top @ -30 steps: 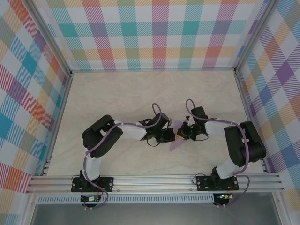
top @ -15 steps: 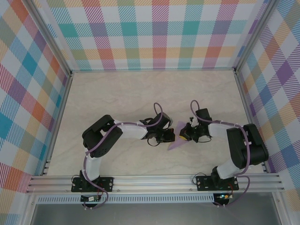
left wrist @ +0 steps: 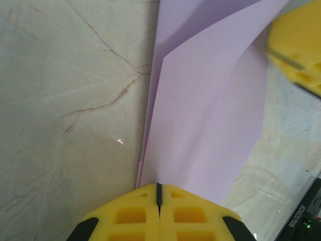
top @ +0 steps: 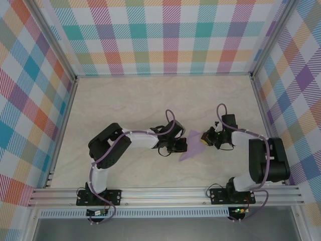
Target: Fold a paper plane with a square sheet of paper (pick it up from the middle)
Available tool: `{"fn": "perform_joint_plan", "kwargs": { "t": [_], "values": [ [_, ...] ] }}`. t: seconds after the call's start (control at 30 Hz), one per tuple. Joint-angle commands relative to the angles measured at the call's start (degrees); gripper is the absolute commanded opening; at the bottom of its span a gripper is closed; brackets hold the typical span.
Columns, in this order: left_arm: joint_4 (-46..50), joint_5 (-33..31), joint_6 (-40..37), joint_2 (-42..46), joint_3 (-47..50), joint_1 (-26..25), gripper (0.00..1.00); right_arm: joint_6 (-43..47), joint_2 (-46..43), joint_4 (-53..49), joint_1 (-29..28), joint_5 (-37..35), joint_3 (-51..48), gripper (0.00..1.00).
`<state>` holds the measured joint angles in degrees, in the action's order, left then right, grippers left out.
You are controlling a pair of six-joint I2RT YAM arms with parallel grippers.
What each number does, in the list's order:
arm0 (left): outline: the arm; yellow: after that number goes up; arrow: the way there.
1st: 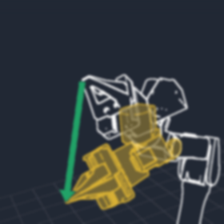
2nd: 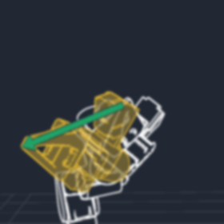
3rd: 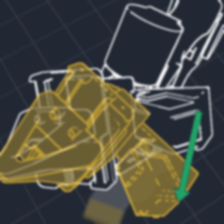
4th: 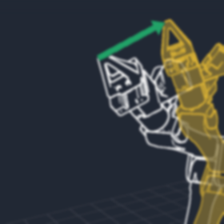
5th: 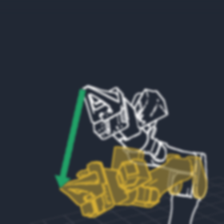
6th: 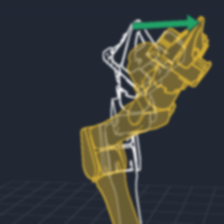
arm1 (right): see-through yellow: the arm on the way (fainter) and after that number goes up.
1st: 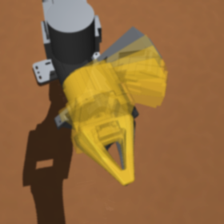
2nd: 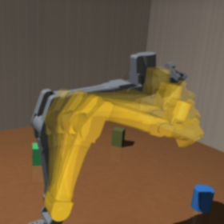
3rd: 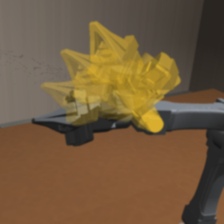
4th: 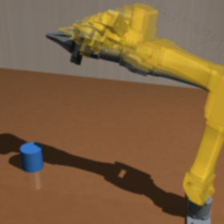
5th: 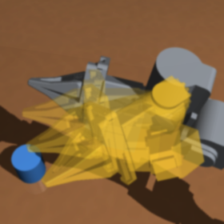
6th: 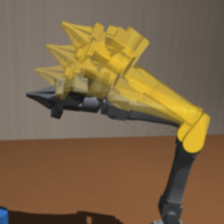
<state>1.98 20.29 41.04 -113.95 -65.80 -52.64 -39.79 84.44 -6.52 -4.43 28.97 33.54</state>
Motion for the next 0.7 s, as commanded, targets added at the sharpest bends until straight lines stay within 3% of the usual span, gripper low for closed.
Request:
{"fn": "perform_joint_plan", "kwargs": {
  "t": [0.0,0.13,0.37,0.67],
  "values": [
    [11.68,-2.1,-1.05,-3.85,1.21,-0.65,0.0,0.25,-4.59,5.6,-0.5,5.1,-2.35,0.0],
    [12.08,-2.27,-0.88,-4.24,0.61,-0.73,0.0,0.85,-5.51,5.21,-3.11,6.17,-3.81,0.0],
    [13.46,-3.4,-0.79,-4.45,0.34,-0.75,0.0,2.01,2.05,5.95,-6.72,7.64,-1.17,0.0],
    [16.69,-4.25,-0.01,-4.32,1.71,-0.71,0.0,4.3,8.8,3.18,-4.85,2.93,2.42,0.0]
  ]
}}
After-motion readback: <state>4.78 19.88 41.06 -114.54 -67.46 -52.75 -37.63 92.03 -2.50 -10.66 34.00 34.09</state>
